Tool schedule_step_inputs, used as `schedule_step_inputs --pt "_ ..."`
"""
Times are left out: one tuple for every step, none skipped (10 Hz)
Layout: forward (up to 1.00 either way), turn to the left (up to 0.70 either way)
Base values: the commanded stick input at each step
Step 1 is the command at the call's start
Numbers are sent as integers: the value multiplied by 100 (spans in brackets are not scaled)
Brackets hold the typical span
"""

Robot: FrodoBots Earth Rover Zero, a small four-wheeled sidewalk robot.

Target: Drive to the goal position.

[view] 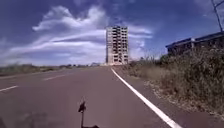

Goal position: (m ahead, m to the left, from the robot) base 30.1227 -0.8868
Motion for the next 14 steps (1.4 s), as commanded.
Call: schedule_step_inputs --pt "100 0" --pt "100 0" --pt "100 0" --pt "100 0" --pt "100 40" --pt "100 40" --pt "100 40" --pt "100 40" --pt "100 35" --pt "100 13" --pt "100 0" --pt "100 0" --pt "100 0" --pt "100 0"
